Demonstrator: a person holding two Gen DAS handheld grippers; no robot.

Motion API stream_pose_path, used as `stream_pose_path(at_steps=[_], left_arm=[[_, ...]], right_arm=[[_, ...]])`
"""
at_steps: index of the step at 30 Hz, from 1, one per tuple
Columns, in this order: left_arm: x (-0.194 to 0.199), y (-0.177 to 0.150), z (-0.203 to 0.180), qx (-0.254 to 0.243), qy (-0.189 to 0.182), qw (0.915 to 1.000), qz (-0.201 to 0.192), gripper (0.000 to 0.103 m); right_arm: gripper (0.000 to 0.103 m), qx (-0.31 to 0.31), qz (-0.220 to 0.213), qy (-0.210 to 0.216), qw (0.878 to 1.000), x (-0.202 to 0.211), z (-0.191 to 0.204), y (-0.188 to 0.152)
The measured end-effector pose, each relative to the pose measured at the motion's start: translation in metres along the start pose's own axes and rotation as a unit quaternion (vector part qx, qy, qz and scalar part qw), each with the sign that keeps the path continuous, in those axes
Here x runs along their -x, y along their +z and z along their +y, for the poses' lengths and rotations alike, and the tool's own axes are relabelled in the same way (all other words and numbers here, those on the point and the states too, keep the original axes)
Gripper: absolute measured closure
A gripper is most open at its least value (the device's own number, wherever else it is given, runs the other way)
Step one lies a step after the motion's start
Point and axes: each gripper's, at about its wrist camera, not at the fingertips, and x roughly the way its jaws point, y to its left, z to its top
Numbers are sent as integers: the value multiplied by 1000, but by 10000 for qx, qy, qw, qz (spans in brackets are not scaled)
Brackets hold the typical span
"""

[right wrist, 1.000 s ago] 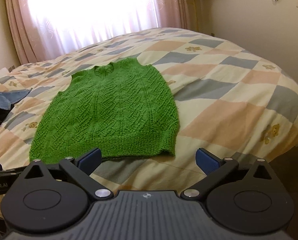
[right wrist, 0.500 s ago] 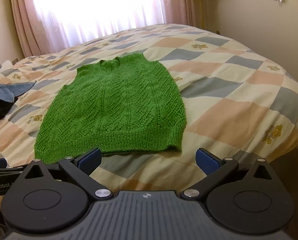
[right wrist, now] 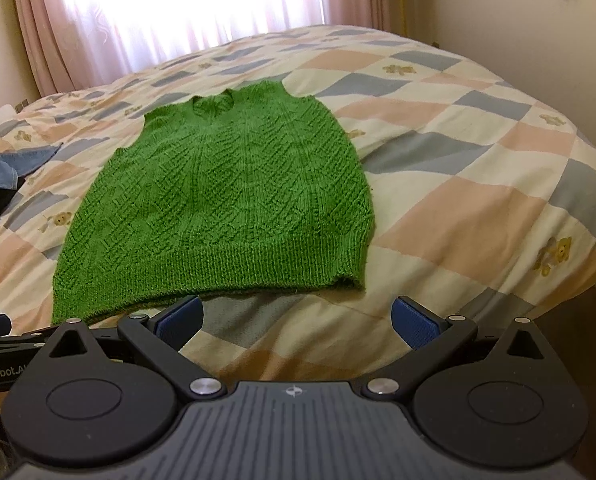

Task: Fold clothes

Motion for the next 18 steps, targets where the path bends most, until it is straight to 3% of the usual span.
stream_pose_path(at_steps=[10,18], left_arm=[[-28,11,7,2,-4,9998,192,3],[-44,35,29,-47,-278,9996,-69,3]], right_arm=[[0,44,256,-58,9996,-26,-1,9],[0,50,203,56,9998,-46,-12,27]])
